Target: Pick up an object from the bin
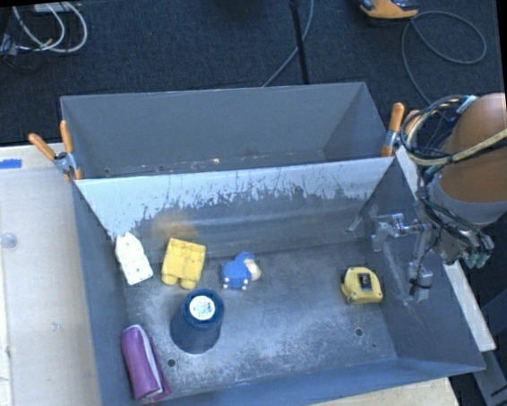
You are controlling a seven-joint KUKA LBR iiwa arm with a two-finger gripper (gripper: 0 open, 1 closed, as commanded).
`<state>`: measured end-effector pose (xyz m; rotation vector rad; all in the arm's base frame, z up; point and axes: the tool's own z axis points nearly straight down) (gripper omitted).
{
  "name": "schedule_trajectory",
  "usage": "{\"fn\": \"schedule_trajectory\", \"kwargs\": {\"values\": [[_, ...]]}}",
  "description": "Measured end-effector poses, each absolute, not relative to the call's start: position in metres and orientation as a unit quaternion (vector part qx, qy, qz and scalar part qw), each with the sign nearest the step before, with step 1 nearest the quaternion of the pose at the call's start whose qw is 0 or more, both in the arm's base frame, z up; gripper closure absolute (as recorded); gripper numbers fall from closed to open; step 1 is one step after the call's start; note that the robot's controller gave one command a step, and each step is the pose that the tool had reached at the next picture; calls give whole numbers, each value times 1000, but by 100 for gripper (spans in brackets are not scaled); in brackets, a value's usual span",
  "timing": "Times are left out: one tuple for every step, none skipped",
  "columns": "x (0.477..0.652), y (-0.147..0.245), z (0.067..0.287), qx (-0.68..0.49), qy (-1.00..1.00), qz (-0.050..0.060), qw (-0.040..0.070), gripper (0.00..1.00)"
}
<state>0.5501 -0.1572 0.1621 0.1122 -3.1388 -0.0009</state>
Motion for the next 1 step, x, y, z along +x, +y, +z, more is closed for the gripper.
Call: {"fn": "schedule_trajectory", "kwargs": {"values": [[541, -158, 81, 111, -994, 1, -3, 0]]}}
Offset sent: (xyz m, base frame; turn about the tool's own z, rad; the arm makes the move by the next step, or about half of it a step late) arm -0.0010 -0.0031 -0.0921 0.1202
